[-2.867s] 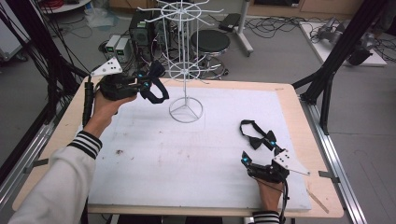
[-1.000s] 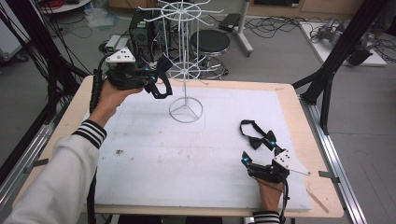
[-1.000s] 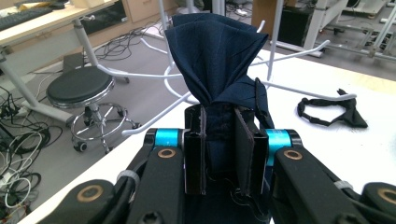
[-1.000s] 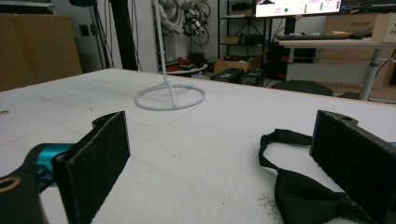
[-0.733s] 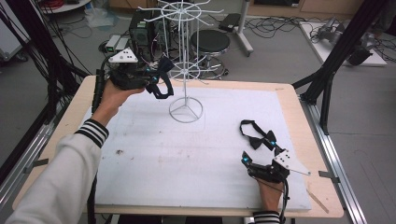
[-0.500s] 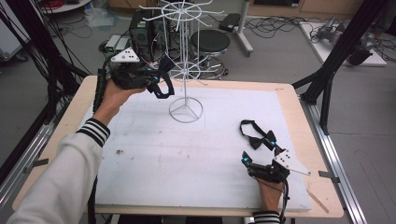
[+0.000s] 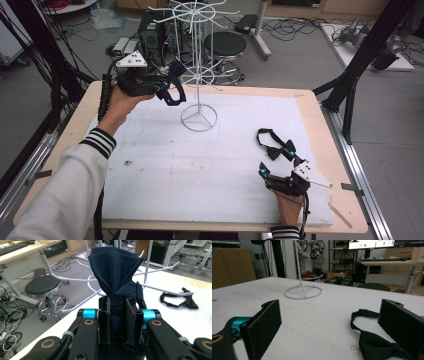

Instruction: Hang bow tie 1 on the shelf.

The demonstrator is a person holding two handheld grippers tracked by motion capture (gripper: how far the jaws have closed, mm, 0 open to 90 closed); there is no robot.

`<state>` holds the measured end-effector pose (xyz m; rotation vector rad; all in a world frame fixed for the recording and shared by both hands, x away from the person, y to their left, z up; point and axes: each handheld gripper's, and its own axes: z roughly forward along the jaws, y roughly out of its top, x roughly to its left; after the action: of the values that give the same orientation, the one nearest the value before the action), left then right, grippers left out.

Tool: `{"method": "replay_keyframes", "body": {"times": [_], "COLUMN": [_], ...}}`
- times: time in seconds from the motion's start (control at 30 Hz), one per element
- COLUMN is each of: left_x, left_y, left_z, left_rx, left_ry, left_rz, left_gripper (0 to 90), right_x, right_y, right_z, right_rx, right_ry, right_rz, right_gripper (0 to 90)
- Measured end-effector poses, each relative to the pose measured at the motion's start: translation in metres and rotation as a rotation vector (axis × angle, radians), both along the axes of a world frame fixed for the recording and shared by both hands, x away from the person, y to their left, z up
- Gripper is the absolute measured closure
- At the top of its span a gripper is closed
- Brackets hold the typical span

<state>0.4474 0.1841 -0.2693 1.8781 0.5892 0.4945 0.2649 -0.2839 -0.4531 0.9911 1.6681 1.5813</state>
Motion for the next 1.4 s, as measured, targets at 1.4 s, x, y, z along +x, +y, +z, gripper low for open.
{"method": "replay_keyframes", "body": {"times": [1.4], "left_x": [-0.005], "left_y": [0.007], "left_z": [-0.020], "left_rx": [-0.014], "left_ry": [0.039], "left_rz": [0.013], "left_gripper": [75.2], "right_x": [0.000], "right_y": [0.000], "right_z": [0.000], "right_rx": [-0.006], "right_ry": [-0.007], "right_rz": [-0.001], "right_gripper": [4.2]}}
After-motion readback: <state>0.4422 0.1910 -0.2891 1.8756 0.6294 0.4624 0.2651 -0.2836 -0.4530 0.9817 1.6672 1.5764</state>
